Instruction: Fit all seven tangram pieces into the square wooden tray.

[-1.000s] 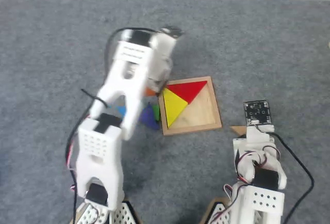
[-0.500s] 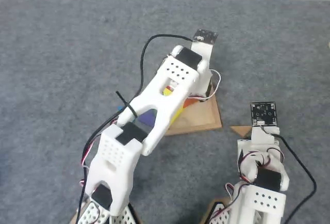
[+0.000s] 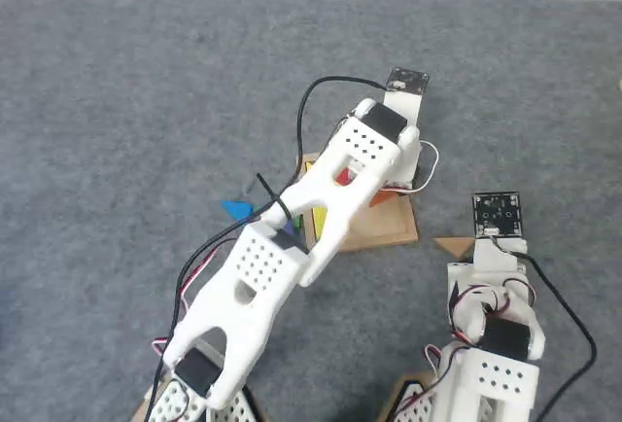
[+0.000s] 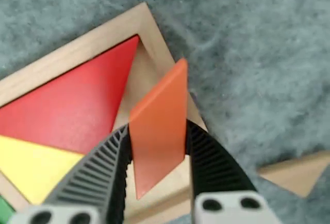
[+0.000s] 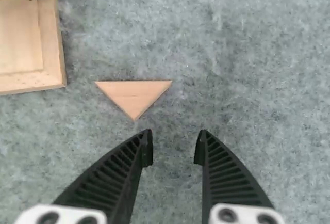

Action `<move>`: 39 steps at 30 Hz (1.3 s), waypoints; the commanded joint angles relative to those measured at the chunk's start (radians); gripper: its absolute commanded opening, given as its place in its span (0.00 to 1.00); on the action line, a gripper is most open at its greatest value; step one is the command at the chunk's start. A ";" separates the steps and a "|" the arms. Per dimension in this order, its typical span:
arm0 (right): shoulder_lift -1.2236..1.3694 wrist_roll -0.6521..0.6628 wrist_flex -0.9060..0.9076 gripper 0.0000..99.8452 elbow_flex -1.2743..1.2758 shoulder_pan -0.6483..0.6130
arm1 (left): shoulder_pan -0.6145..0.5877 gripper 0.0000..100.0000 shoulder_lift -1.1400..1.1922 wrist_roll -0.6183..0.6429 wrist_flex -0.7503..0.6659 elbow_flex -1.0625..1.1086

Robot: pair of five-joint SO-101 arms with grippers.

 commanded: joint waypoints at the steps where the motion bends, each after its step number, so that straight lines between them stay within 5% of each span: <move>1: -0.019 -0.002 0.004 0.14 -0.051 0.012 | 0.002 0.18 0.063 0.009 0.112 -0.206; 24: -0.019 0.000 0.004 0.14 -0.049 0.010 | -0.052 0.21 0.150 0.000 0.132 -0.456; 31: -0.019 0.000 0.005 0.14 -0.051 0.008 | -0.130 0.21 0.152 -0.092 0.106 -0.452; 39: -0.019 0.000 0.010 0.14 -0.051 -0.025 | -0.068 0.21 0.149 -0.192 0.106 -0.455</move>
